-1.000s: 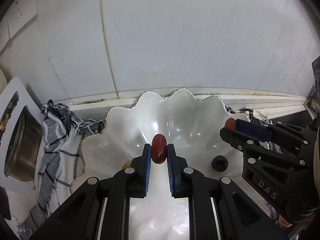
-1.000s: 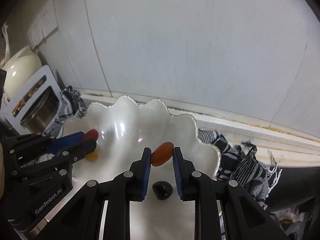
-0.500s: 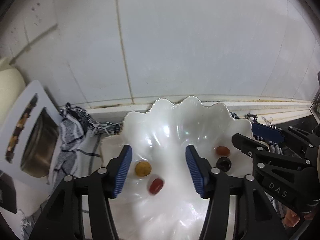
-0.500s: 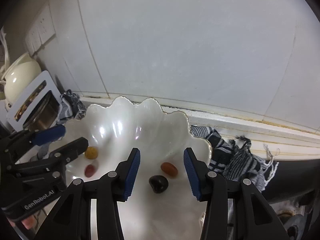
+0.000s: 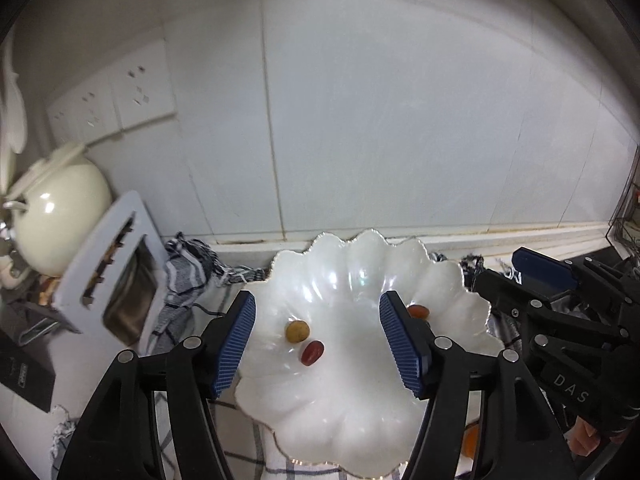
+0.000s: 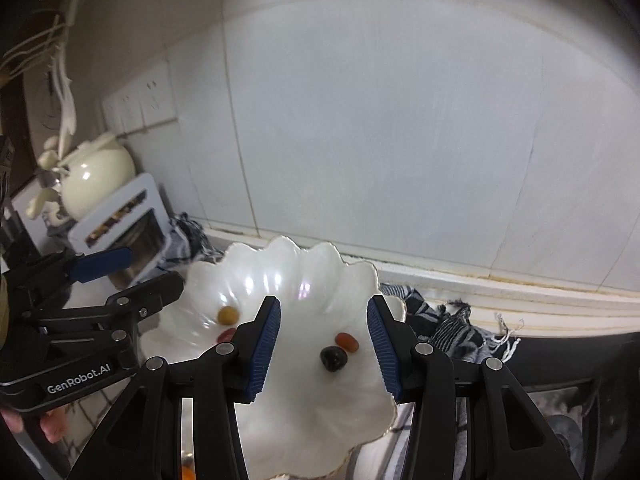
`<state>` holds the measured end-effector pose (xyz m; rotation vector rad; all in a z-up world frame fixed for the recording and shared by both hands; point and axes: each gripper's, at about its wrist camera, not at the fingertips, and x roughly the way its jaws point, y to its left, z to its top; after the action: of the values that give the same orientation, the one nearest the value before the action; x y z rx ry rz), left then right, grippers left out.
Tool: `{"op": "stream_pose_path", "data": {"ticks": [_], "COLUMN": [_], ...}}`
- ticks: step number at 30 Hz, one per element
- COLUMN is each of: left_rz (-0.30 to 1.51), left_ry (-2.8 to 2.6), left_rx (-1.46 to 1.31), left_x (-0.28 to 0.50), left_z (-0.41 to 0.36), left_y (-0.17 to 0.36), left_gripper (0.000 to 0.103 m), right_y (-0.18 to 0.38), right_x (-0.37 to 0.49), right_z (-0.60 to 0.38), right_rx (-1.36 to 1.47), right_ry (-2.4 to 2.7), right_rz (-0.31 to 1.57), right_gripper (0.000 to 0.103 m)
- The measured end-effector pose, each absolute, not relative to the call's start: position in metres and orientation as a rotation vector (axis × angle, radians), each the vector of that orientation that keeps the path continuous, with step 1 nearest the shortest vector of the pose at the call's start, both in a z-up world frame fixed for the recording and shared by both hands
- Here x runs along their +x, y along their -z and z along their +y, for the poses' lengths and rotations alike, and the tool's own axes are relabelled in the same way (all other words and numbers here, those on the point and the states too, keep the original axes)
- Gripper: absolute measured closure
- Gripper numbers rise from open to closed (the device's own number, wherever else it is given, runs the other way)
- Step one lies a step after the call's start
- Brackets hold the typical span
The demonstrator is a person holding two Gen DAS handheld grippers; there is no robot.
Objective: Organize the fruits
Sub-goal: 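Withdraw both open tools from the bowl back over the cloth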
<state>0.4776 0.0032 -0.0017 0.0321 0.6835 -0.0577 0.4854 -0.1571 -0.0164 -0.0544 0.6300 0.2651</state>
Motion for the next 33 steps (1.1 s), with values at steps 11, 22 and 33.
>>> {"op": "stream_pose_path", "data": {"ticks": [11,22,33], "left_rz": [0.606,0.558,0.551], "left_ry": [0.061,0.076,0.096], "left_rx": [0.009,-0.019,-0.003], "left_x": [0.427,0.38,0.345], "left_z": [0.008,0.014,0.012], "left_y": [-0.029,-0.044,-0.044], "left_gripper": [0.039,0.039,0.038], "right_y": [-0.009,-0.026,-0.024], "right_x": [0.437,0.39,0.352], "right_z": [-0.159,-0.157,-0.157], "right_rx": [-0.026,-0.028,-0.038], "right_ry": [-0.286,-0.3,-0.302], "right_rz": [0.547,0.486,0.458], "right_gripper": [0.056,0.056,0.056]}}
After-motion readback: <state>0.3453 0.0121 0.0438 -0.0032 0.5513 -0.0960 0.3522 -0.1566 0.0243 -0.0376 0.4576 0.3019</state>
